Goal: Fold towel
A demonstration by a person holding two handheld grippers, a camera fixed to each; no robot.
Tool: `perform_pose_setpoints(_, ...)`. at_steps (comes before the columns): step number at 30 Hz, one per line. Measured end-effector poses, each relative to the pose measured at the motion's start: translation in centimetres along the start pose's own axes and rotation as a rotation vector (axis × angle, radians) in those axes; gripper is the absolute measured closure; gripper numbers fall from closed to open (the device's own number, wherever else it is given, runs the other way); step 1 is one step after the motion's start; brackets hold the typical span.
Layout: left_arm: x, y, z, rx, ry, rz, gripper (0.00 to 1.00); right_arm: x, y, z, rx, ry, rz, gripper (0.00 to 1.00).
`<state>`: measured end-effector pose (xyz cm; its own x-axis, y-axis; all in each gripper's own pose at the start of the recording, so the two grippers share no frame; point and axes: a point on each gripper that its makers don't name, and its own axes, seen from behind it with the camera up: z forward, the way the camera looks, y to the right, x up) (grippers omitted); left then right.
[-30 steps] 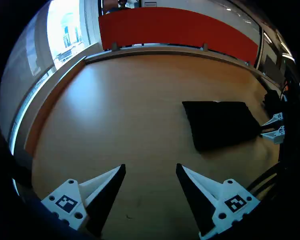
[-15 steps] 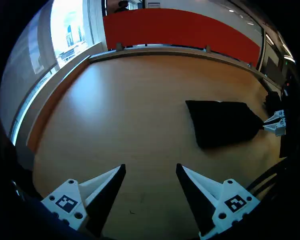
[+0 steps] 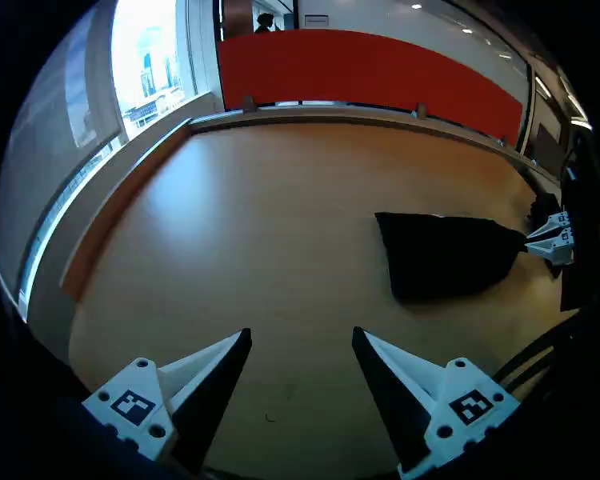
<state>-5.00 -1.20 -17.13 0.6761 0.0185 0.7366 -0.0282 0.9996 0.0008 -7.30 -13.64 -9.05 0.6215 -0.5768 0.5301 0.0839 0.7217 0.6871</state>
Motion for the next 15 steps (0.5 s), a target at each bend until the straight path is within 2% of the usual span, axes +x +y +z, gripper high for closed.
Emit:
perform_pose_setpoints(9,-0.5,0.0,-0.2,-0.003,0.004,-0.020,0.07,2.6,-0.4,-0.9,-0.004,0.034,-0.030,0.98)
perform_pose_setpoints(15,-0.5,-0.2,-0.4,-0.005,0.011,-0.021,0.07,3.1,-0.6,-1.0,-0.011,0.032,-0.053,0.98)
